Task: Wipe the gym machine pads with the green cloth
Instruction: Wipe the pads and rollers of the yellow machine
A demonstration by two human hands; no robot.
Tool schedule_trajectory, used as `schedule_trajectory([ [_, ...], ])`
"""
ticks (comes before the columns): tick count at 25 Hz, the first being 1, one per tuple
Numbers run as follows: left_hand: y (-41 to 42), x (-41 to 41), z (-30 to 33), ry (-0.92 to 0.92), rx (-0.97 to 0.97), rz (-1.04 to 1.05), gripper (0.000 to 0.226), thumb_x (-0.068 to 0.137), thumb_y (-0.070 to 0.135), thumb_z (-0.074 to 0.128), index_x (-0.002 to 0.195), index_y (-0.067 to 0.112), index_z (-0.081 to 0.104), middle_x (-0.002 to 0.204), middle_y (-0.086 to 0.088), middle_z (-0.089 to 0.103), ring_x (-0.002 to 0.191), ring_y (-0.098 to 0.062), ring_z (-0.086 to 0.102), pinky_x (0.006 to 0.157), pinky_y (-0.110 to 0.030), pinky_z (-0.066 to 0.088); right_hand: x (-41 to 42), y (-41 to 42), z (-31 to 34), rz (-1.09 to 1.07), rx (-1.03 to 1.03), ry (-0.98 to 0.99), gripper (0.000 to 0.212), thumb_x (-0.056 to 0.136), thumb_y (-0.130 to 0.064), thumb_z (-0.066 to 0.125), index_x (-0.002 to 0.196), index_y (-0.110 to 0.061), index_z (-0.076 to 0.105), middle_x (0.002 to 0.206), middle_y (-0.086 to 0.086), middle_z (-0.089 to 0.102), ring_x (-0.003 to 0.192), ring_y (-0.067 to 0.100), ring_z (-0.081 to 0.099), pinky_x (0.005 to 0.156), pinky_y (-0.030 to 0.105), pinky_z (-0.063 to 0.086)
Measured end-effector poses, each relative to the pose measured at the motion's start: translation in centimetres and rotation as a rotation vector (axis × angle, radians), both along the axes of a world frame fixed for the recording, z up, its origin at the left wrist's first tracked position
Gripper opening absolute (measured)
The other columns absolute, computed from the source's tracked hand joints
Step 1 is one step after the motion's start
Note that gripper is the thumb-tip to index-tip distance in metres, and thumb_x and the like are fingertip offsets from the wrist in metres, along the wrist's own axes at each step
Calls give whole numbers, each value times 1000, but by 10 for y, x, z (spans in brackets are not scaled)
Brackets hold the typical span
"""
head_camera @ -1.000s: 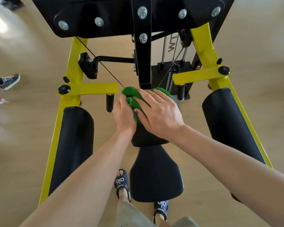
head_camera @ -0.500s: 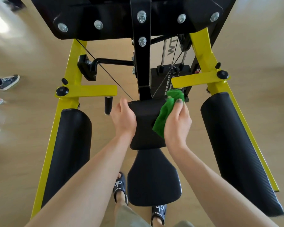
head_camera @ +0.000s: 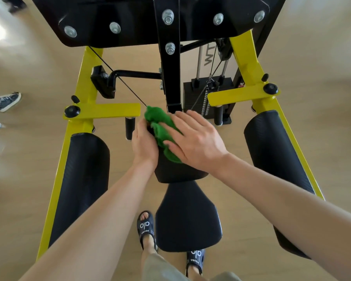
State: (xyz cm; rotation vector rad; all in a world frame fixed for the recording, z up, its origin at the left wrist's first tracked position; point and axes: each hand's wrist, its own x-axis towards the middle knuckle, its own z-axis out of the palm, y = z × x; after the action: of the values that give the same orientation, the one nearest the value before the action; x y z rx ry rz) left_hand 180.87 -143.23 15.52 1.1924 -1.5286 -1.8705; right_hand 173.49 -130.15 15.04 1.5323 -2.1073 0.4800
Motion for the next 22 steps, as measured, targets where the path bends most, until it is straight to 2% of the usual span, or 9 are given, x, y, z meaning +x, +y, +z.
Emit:
schedule_trajectory([
  [1, 1, -1, 1, -40, -12, 20, 39, 95, 39, 37, 71, 20, 61, 86, -3, 62, 87, -20, 57, 76, -35, 43, -2, 7, -5, -82, -66, -61, 41, 105, -36, 40, 127, -11, 65, 131, 12, 64, 125, 29, 56, 113, 41, 37],
  [3, 2, -3, 2, -75, 7, 52, 38, 95, 36, 38, 80, 16, 66, 98, -5, 64, 90, -19, 58, 74, -31, 42, 7, 15, -19, -294, -303, -363, 42, 106, -33, 32, 123, -11, 64, 129, 6, 63, 123, 22, 56, 107, 31, 41],
  [6, 6, -4, 3, -112, 10, 66, 33, 100, 34, 40, 105, 12, 64, 110, -4, 60, 98, -16, 57, 84, -30, 46, 38, 4, -43, -637, -921, -1087, 44, 106, -34, 25, 126, -16, 60, 106, -25, 65, 104, -10, 58, 88, 8, 41],
  [8, 9, -4, 3, -122, 8, 104, 20, 102, 34, 42, 97, 24, 58, 101, 5, 55, 93, -10, 55, 79, -25, 43, 51, -8, -65, -880, -1219, -1442, 46, 107, -36, 25, 135, -19, 57, 108, -32, 62, 111, -11, 54, 92, 7, 35],
  [11, 11, -5, 3, -113, -12, 118, 19, 103, 34, 42, 85, 37, 49, 96, 12, 51, 89, -8, 53, 68, -18, 36, 54, -11, -81, -1036, -1227, -1522, 48, 107, -43, 24, 126, -22, 62, 99, -24, 59, 113, 16, 58, 96, 25, 39],
  [14, 14, -4, 5, -115, -32, 111, 22, 103, 32, 43, 83, 38, 48, 94, 12, 50, 86, -8, 53, 67, -16, 36, 51, -5, -83, -1081, -1201, -1580, 52, 107, -46, 25, 126, -16, 63, 111, -5, 65, 113, 20, 60, 104, 35, 44],
  [16, 14, -4, 9, -103, -40, 120, 23, 104, 30, 44, 82, 36, 48, 90, 11, 50, 83, -9, 53, 66, -16, 37, 51, -4, -71, -1062, -1194, -1602, 47, 105, -48, 28, 124, -26, 65, 106, -15, 65, 110, 12, 62, 99, 31, 46],
  [19, 16, -3, 13, -117, -38, 102, 25, 104, 30, 42, 81, 36, 47, 93, 8, 51, 87, -10, 53, 70, -18, 40, 45, -5, -40, -905, -1159, -1411, 38, 102, -51, 29, 107, -48, 66, 88, -36, 64, 92, -16, 59, 82, 13, 41],
  [22, 16, -2, 12, -147, -9, 87, 21, 103, 32, 39, 85, 35, 49, 113, -5, 58, 104, -20, 58, 92, -34, 50, 41, -8, -29, -745, -1070, -1120, 37, 105, -46, 26, 96, -40, 62, 87, -26, 63, 86, -5, 59, 72, 7, 40],
])
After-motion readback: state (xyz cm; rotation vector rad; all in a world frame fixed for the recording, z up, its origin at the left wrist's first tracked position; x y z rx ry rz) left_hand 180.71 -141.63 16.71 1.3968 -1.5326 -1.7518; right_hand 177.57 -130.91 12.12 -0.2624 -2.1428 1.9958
